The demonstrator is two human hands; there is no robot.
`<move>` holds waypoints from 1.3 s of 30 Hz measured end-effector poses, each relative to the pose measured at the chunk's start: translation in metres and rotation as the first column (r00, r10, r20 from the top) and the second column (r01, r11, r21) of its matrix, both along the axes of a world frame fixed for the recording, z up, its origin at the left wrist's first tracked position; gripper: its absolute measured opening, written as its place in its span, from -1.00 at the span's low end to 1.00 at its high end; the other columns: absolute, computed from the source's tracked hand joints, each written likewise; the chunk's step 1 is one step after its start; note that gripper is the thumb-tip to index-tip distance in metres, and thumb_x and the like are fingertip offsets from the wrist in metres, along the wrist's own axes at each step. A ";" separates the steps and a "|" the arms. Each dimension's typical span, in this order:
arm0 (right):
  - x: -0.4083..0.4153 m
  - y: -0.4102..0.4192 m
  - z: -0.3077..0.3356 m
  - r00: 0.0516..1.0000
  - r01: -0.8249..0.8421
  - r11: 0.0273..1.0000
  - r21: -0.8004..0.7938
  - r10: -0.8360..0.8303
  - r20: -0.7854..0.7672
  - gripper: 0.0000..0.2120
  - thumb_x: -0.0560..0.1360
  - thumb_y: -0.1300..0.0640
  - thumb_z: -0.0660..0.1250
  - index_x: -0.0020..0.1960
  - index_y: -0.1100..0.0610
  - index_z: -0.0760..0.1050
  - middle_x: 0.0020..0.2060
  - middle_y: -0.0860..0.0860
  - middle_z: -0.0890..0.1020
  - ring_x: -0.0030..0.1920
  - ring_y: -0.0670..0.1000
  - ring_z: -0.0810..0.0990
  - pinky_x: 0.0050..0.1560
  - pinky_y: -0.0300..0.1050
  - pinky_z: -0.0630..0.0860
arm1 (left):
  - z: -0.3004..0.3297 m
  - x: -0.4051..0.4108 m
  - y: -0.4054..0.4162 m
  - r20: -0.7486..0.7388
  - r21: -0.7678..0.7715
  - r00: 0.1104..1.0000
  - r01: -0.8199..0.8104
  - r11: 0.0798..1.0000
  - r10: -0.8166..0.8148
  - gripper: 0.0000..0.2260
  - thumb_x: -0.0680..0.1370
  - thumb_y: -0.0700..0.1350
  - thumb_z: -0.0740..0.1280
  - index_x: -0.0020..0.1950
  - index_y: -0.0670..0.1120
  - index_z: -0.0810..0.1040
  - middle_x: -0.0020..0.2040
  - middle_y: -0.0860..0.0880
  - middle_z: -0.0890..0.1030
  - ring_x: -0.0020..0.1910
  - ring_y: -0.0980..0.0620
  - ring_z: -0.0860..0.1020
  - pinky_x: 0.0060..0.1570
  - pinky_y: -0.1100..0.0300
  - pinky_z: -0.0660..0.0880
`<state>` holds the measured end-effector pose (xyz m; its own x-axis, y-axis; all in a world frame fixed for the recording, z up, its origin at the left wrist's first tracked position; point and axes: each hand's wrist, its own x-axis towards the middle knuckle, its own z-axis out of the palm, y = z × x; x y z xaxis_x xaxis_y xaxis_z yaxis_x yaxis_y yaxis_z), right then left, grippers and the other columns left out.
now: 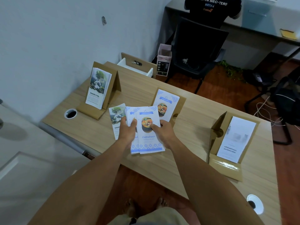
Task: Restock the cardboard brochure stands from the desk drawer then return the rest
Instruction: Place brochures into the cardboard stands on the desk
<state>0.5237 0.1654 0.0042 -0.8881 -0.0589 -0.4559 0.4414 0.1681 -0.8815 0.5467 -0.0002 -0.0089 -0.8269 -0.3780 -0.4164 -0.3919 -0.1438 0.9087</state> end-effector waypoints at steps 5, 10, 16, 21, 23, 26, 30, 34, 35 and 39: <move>0.001 0.004 0.003 0.980 -0.171 0.977 0.130 0.181 -0.076 -0.76 0.60 0.08 0.38 0.25 0.08 0.57 0.10 -0.03 0.69 0.02 -0.03 0.71 -0.01 0.00 0.69 | 0.003 -0.001 -0.003 -0.003 0.001 1.000 0.013 1.000 -0.013 -0.66 0.70 -0.05 0.27 0.46 -0.03 0.33 0.20 -0.15 0.61 -0.06 -0.07 0.64 -0.15 0.02 0.61; -0.004 0.011 0.006 0.953 -0.278 0.940 0.195 0.296 -0.066 -0.79 0.60 0.11 0.39 0.23 0.00 0.51 0.17 0.00 0.67 0.02 -0.03 0.69 -0.09 -0.10 0.65 | 0.003 -0.001 -0.008 0.008 0.022 1.000 -0.017 1.000 0.017 -0.69 0.72 -0.01 0.23 0.45 -0.01 0.34 0.16 -0.15 0.63 -0.07 -0.07 0.66 -0.20 0.04 0.60; -0.004 0.011 0.005 0.903 -0.402 0.880 0.252 0.427 -0.051 -0.64 0.57 0.10 0.43 0.35 0.00 0.49 0.23 -0.03 0.63 0.18 0.03 0.64 0.12 0.07 0.65 | -0.002 0.000 -0.012 0.005 0.031 1.000 -0.010 0.999 0.010 -0.82 0.72 -0.04 0.22 0.32 0.06 0.37 0.17 -0.13 0.65 -0.05 -0.09 0.67 -0.11 -0.07 0.66; -0.009 0.015 0.011 0.894 -0.440 0.877 0.193 0.448 0.003 -0.66 0.56 0.14 0.45 0.28 -0.08 0.48 0.20 -0.02 0.66 0.13 0.00 0.67 0.01 -0.02 0.67 | -0.002 -0.002 -0.016 0.030 0.082 0.999 -0.030 0.996 0.028 -0.74 0.72 0.00 0.20 0.42 0.06 0.36 0.15 -0.10 0.66 -0.04 -0.09 0.67 -0.07 -0.11 0.65; -0.009 0.016 0.014 0.897 -0.440 0.884 0.160 0.441 0.035 -0.67 0.56 0.15 0.45 0.26 -0.07 0.49 0.21 -0.01 0.66 0.15 0.03 0.68 -0.05 -0.05 0.67 | -0.002 -0.003 -0.016 0.040 0.105 0.998 -0.047 0.993 0.042 -0.75 0.72 0.01 0.20 0.41 0.07 0.37 0.12 -0.09 0.67 -0.07 -0.06 0.68 -0.13 -0.04 0.64; -0.008 0.015 0.015 0.892 -0.453 0.877 0.160 0.447 0.070 -0.66 0.56 0.14 0.45 0.31 0.00 0.49 0.22 0.02 0.66 0.16 0.05 0.67 -0.28 -0.23 0.57 | -0.003 -0.004 -0.016 0.062 0.171 0.997 -0.063 0.983 0.053 -0.75 0.72 0.01 0.19 0.41 0.10 0.36 0.10 -0.06 0.69 -0.08 -0.03 0.70 -0.17 -0.03 0.66; -0.011 0.014 0.015 0.891 -0.454 0.875 0.167 0.440 0.117 -0.64 0.57 0.12 0.45 0.34 0.05 0.49 0.22 0.04 0.65 0.16 0.07 0.67 -0.37 -0.29 0.49 | -0.003 -0.004 -0.017 0.082 0.223 0.995 -0.081 0.971 0.064 -0.75 0.72 0.03 0.20 0.41 0.11 0.36 0.03 -0.02 0.69 -0.13 0.03 0.71 -0.37 0.08 0.63; -0.014 0.018 0.009 0.862 -0.507 0.833 0.219 0.488 0.141 -0.72 0.57 0.11 0.44 0.26 0.06 0.53 0.21 0.02 0.66 0.00 -0.02 0.66 -0.42 -0.32 0.47 | -0.002 -0.007 -0.015 0.087 0.177 0.996 -0.024 0.984 0.009 -0.78 0.71 0.06 0.20 0.37 0.15 0.36 0.02 0.01 0.67 -0.16 0.08 0.71 -0.39 0.10 0.61; -0.014 0.019 0.007 0.858 -0.514 0.824 0.237 0.491 0.152 -0.72 0.58 0.10 0.43 0.27 0.09 0.54 0.19 0.02 0.67 -0.04 -0.03 0.65 -0.41 -0.30 0.47 | -0.001 -0.008 -0.014 0.085 0.156 0.996 -0.009 0.988 -0.004 -0.77 0.71 0.07 0.20 0.38 0.14 0.36 0.01 0.03 0.67 -0.17 0.09 0.71 -0.39 0.10 0.61; -0.019 0.017 0.002 0.848 -0.530 0.798 0.286 0.498 0.182 -0.89 0.59 0.15 0.37 0.10 0.14 0.58 0.07 0.01 0.69 -0.12 -0.03 0.63 -0.29 -0.22 0.49 | 0.002 -0.014 -0.012 0.065 0.101 0.997 0.030 0.994 -0.036 -0.72 0.72 0.05 0.19 0.43 0.10 0.35 0.08 0.02 0.68 -0.03 0.01 0.70 -0.15 -0.02 0.67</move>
<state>0.5043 0.1824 0.0065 -0.7202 -0.3348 -0.6077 0.2878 0.6528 -0.7007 0.5330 -0.0125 -0.0069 -0.8075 -0.3047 -0.5050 -0.4567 -0.2188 0.8623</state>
